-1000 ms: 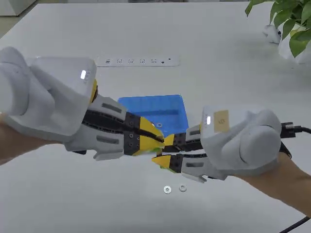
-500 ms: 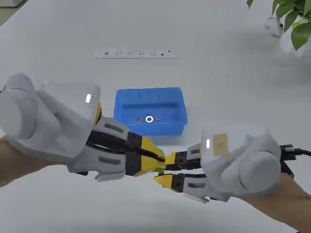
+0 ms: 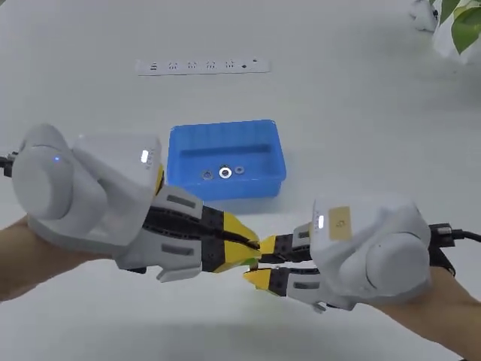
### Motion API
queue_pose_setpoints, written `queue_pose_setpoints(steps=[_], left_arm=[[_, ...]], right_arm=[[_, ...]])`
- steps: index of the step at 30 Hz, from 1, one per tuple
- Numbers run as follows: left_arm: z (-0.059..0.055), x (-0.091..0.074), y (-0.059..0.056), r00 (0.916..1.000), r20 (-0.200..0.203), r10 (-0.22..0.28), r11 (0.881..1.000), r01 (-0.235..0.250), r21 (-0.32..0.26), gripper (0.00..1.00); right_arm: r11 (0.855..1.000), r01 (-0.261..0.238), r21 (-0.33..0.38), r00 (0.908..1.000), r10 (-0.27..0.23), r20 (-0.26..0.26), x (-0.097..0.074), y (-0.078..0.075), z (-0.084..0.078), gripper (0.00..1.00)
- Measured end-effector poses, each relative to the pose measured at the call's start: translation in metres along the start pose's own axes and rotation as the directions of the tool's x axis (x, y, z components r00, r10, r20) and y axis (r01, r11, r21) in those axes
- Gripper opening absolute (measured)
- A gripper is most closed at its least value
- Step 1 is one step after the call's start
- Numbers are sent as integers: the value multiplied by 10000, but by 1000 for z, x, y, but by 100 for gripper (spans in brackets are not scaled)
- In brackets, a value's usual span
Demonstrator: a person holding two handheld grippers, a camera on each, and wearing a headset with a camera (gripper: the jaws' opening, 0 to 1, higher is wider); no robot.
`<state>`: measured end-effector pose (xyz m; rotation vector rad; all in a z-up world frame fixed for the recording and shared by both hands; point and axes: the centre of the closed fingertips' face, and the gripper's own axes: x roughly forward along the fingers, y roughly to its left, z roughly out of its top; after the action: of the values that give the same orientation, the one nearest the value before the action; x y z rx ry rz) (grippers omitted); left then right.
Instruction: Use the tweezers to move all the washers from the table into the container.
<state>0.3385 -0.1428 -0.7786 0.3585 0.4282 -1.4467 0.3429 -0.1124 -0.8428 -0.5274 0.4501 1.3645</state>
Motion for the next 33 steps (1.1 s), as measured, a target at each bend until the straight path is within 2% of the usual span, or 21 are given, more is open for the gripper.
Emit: queue_pose_setpoints(steps=[5,9,15,33], left_arm=[[-5,0,5,10000,54,1,9995,0,-304,6],[-7,1,7,10000,-28,-51,9994,50,-334,6],[-9,2,5,9998,-164,-105,9994,100,-324,6],[-10,1,6,9998,-177,-105,9992,98,-382,6]], right_arm=[[9999,-10,101,10000,10,-58,3,-3,-4,10],[9998,-27,204,10000,28,-46,5,-3,-5,11],[9998,-91,200,9999,92,-53,8,-2,-6,11],[9997,-100,212,9999,102,-69,9,-2,-6,11]])
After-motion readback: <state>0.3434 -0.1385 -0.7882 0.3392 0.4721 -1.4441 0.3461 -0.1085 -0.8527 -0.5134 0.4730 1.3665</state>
